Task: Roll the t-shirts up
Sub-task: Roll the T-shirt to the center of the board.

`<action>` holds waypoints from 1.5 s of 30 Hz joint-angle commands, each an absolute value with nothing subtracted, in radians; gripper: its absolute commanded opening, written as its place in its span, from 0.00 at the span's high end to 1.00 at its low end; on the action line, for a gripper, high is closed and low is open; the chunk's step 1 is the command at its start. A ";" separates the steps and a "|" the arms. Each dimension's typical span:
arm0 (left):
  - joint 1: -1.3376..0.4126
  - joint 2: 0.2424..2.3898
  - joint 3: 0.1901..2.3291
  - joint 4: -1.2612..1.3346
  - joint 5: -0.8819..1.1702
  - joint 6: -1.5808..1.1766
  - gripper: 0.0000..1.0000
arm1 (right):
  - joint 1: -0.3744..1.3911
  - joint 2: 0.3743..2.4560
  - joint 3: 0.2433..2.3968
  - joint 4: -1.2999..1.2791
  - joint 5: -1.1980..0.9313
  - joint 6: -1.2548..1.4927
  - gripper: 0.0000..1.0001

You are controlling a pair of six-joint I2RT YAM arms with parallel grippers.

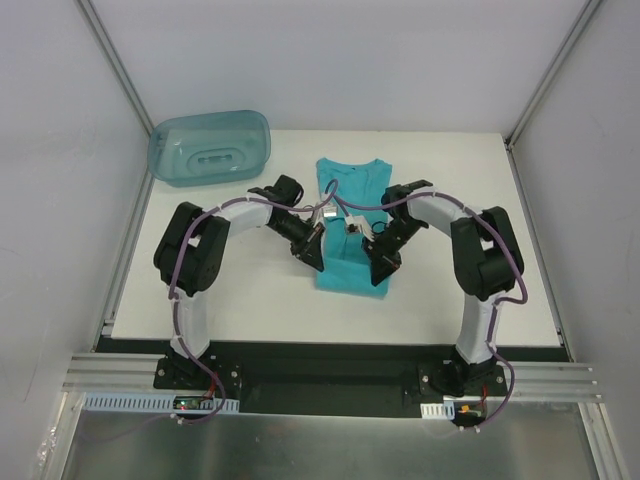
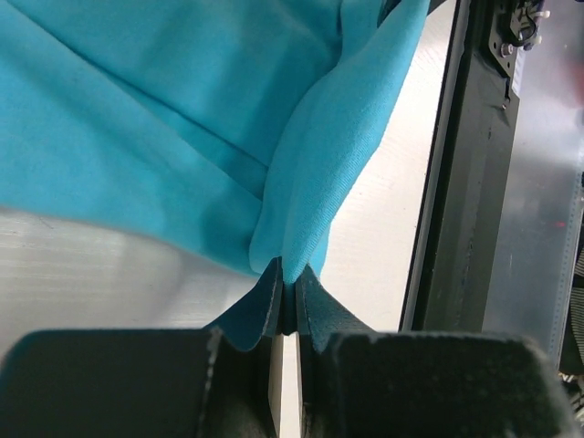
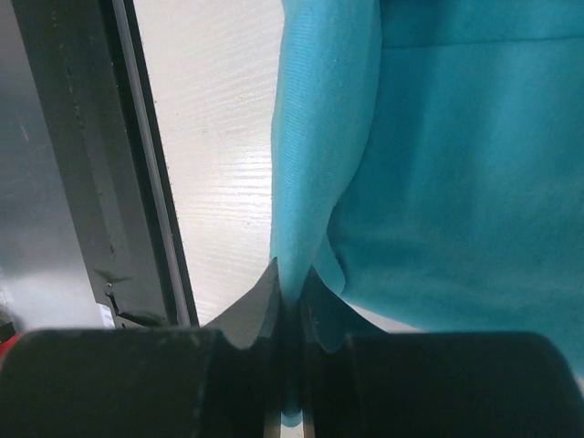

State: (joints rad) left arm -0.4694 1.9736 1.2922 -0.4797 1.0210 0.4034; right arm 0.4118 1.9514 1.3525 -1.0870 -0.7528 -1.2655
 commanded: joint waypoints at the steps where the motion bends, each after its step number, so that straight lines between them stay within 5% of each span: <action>1: -0.459 2.008 1.359 -0.540 1.023 0.427 1.00 | 0.397 1.997 1.407 -1.229 -0.770 -1.328 0.90; 24: -0.457 2.148 1.434 -0.629 0.965 0.316 0.99 | 0.408 2.247 1.589 -1.365 -0.746 -1.249 0.91; 33: -0.428 2.097 1.385 -0.617 0.781 0.238 0.71 | 0.436 2.318 1.661 -1.384 -0.692 -1.166 0.91; 45: -0.405 1.594 0.981 -0.406 0.586 0.450 0.58 | 0.425 2.327 1.663 -1.350 -0.681 -1.080 0.91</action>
State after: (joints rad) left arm -0.3695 1.7847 1.0958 -0.5274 0.6785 0.3111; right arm 0.4416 2.3333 1.6634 -1.3231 -0.7029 -1.0992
